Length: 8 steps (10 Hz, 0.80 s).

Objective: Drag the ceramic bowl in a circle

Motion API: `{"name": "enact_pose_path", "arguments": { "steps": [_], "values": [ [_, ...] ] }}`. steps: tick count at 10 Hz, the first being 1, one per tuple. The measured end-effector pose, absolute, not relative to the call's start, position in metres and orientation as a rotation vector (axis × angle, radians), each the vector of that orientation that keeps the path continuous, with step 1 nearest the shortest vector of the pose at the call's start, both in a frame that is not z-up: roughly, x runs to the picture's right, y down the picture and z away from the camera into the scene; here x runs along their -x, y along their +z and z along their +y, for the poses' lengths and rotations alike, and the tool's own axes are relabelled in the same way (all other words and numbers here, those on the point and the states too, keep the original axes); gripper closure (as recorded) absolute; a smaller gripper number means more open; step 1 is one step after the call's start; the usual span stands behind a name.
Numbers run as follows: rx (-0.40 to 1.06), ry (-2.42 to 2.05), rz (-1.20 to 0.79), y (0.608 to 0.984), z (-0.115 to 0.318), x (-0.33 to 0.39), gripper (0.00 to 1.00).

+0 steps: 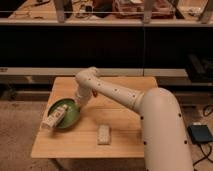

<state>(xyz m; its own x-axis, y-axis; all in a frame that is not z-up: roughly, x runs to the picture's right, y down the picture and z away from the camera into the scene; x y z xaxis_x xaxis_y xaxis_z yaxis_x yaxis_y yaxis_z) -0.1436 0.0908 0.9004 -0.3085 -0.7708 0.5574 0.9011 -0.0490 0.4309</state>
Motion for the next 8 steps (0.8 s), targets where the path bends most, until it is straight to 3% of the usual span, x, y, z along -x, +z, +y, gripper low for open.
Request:
{"name": "enact_pose_path", "arguments": {
  "steps": [4, 8],
  "values": [
    [0.292, -1.64, -0.749, 0.904, 0.072, 0.074, 1.0],
    [0.433, -1.579, -0.74, 0.869, 0.123, 0.009, 1.0]
  ]
}}
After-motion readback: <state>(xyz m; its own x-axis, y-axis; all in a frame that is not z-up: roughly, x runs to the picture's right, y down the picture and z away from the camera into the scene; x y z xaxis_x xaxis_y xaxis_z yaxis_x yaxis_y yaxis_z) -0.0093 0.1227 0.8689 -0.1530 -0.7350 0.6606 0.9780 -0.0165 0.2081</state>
